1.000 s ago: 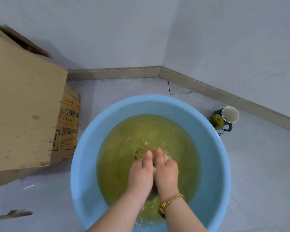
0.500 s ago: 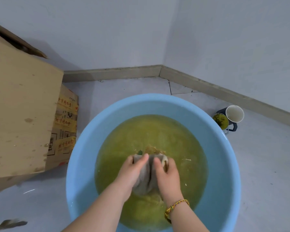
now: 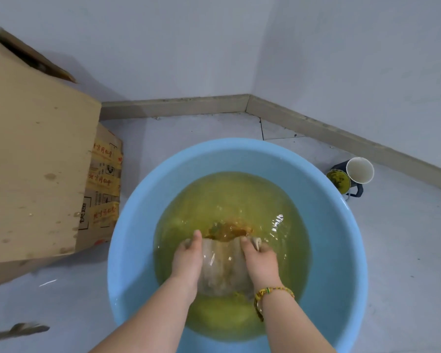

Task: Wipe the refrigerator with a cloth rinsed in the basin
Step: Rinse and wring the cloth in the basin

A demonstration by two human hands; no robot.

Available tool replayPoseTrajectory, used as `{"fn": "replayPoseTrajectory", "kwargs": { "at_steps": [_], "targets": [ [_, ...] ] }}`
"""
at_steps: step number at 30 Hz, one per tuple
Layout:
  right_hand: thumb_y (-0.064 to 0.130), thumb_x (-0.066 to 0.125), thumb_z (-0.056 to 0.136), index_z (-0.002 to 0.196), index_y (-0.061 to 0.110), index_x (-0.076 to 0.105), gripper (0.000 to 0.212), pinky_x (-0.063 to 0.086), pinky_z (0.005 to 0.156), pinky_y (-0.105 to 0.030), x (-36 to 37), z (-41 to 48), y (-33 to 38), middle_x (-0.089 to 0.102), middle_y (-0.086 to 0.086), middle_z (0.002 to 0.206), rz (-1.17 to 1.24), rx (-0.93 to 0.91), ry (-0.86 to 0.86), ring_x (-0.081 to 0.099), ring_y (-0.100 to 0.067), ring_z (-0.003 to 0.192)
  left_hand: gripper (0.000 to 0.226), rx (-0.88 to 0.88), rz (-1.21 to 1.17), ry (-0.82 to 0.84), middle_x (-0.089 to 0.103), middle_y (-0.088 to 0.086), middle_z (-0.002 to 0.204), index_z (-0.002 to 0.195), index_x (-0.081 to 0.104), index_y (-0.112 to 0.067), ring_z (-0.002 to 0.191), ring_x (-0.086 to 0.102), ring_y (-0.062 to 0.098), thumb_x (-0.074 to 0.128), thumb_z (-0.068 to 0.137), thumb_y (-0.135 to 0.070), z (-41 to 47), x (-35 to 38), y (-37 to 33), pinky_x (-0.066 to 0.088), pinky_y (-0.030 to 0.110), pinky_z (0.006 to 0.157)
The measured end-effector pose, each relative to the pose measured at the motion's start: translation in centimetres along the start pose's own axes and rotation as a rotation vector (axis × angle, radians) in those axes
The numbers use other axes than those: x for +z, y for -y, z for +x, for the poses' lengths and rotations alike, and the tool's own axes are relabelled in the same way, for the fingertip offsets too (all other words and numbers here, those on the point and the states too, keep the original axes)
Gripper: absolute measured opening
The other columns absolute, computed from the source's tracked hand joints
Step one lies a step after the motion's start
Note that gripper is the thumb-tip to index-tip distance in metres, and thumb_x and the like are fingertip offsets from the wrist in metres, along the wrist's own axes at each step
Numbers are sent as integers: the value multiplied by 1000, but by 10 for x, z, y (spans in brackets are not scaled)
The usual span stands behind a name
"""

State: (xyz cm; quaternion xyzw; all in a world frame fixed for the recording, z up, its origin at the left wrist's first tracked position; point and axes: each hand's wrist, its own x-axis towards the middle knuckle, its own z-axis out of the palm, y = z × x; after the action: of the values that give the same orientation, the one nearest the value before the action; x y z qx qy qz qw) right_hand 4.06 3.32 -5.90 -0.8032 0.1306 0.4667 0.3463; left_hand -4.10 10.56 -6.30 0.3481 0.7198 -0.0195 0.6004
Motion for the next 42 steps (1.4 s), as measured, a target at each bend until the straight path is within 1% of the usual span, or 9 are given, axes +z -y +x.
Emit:
{"fn": "replayPoseTrajectory", "kwargs": {
  "at_steps": [6,13,17,22,28,32,34,38,42],
  "targets": [
    [31,60,85,61,22,43,31,35,53,-18,3,-68,15,48,8,54,-90,-327,-92,44,-5,53,49,166,-31,59,51,10,63,59,48,-8,65,48,24,36,94,-40,-51,14,-32,38,32,65],
    [25,56,89,68,18,51,23,37,64,-25,-3,-84,43,55,6,63,90,-278,-121,53,-14,65,52,358,24,-17,44,3,52,50,39,-13,54,41,19,31,98,-30,-96,11,-51,33,24,50],
    [25,59,86,59,20,44,32,38,59,-28,-2,-119,42,49,4,52,63,-377,-69,41,-8,50,50,222,-148,42,45,5,53,55,40,-11,55,41,20,33,96,-38,-105,-3,-59,34,28,53],
    [21,54,91,58,15,38,37,32,50,-18,-30,-112,57,42,4,54,157,-282,-122,37,-9,52,38,141,-163,240,63,4,100,101,56,-21,92,59,19,34,90,-51,-138,-10,-48,48,36,85],
    [24,46,86,83,30,55,12,37,67,-14,-42,-156,40,52,9,81,-55,-655,-3,50,-7,77,18,193,-277,369,63,1,94,98,49,-18,83,60,9,60,83,-17,-183,-20,-58,49,16,59],
    [27,31,72,122,31,52,55,33,87,0,-49,-174,26,46,30,112,-183,-913,87,39,18,106,11,261,-268,292,63,4,78,90,55,-13,65,61,10,61,83,-6,-196,-21,-69,48,15,51],
    [22,35,66,121,40,42,58,36,91,-6,-56,-183,26,39,35,119,-209,-1030,25,38,16,111,3,263,-292,319,64,7,75,86,59,-9,65,62,16,58,86,-13,-200,-23,-74,51,21,54],
    [37,55,58,123,20,40,68,39,93,-27,-67,-180,16,55,-8,119,-209,-1029,-408,46,-16,113,41,161,-432,473,69,19,86,94,61,-3,74,68,27,56,76,-39,-204,-25,-81,55,33,64],
    [57,59,52,134,28,23,94,52,78,-40,-76,-173,17,61,-4,114,-269,-949,-366,58,-17,99,52,60,-463,526,63,12,58,63,58,-9,58,64,23,42,84,-54,-207,-29,-89,48,33,63]
  ]
}}
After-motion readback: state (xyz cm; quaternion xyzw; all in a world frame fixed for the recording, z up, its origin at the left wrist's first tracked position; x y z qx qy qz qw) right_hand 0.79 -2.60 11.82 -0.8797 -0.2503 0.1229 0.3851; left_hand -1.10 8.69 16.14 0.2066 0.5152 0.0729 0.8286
